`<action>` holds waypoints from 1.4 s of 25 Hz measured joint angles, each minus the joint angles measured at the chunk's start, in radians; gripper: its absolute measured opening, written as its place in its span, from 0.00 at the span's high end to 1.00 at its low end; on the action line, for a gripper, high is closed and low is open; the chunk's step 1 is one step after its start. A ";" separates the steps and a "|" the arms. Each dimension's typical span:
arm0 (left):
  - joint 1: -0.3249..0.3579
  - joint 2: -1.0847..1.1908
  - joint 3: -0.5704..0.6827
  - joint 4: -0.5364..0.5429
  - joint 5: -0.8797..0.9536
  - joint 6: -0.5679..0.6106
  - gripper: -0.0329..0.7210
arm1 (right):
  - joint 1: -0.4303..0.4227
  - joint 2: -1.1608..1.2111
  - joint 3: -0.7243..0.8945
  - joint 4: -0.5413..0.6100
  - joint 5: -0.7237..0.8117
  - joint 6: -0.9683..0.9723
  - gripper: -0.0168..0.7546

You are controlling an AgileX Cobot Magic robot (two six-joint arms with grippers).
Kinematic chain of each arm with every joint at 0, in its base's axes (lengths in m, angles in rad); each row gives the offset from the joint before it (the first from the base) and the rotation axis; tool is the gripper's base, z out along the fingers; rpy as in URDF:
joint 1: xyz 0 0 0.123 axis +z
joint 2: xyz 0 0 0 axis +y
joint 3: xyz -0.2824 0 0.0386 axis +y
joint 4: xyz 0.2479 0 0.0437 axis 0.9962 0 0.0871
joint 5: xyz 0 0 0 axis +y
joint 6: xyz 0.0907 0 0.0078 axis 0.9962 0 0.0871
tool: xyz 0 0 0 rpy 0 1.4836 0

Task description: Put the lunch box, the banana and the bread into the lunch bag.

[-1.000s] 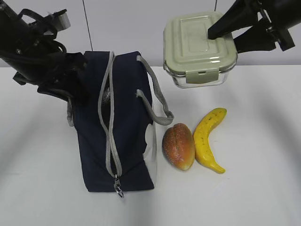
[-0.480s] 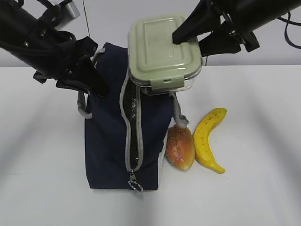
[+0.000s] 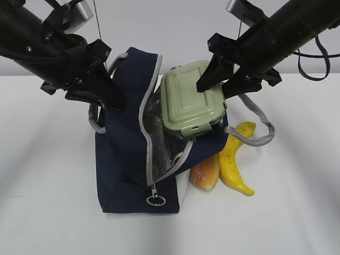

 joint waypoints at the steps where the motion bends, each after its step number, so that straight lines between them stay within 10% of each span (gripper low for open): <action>1: 0.000 0.000 0.000 -0.002 0.004 0.002 0.94 | 0.002 0.012 -0.004 0.000 -0.008 0.005 0.48; 13: 0.000 0.000 0.000 0.053 0.013 0.007 0.94 | 0.202 0.221 -0.111 0.100 -0.066 -0.014 0.48; 22: 0.000 0.017 -0.002 0.294 0.064 -0.030 0.94 | 0.211 0.396 -0.232 0.113 -0.074 -0.010 0.48; 35: 0.000 0.060 -0.002 0.316 0.073 -0.034 0.94 | 0.209 0.472 -0.269 0.130 -0.074 0.020 0.48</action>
